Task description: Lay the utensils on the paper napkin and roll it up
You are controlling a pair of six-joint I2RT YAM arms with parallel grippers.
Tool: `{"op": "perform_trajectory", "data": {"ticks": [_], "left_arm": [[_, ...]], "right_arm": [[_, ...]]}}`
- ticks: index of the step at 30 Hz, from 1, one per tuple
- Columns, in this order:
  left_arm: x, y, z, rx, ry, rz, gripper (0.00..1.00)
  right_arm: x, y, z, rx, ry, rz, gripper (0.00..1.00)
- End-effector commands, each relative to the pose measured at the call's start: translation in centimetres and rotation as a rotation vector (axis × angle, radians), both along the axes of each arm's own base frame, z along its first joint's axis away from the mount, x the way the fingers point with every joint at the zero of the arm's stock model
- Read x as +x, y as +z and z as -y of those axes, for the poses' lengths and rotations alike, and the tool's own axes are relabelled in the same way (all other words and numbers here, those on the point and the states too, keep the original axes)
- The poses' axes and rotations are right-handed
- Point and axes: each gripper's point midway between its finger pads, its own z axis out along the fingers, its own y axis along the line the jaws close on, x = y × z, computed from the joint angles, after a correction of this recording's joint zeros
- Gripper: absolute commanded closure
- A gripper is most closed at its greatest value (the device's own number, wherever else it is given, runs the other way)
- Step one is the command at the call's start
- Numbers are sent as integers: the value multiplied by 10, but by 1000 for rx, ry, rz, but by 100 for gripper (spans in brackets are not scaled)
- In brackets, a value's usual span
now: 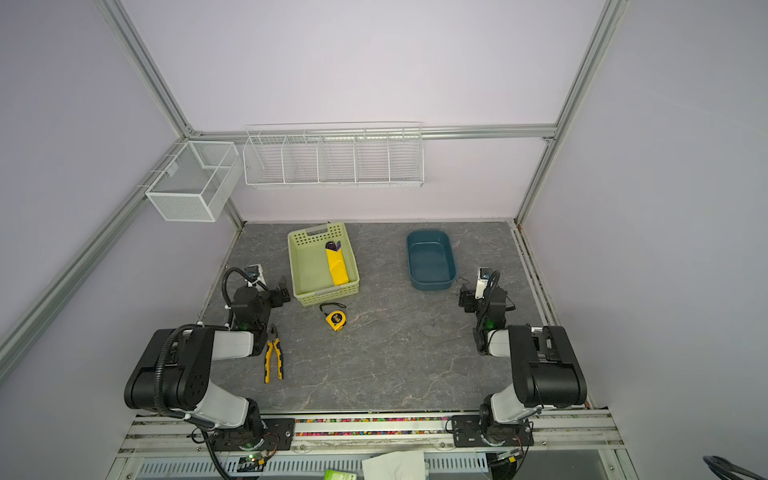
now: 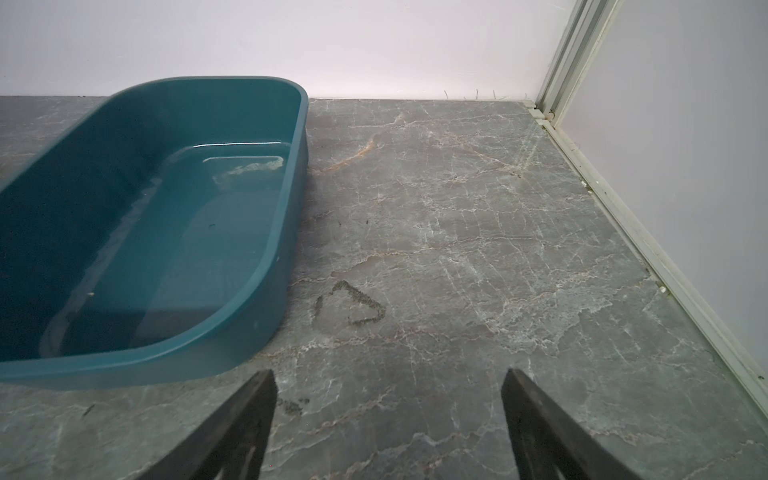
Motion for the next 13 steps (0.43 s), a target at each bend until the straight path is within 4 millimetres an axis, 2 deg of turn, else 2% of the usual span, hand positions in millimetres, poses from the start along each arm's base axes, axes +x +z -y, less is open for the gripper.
{"op": "perform_trajectory", "data": {"ticks": [1,13], "left_arm": [[2,1,-4,5,20,1,1],[2,1,-5,4,22,1,1]], "right_arm": [[4,8,-1,-26,6,20,12],[5,8,-1,-26,7,19,12]]}}
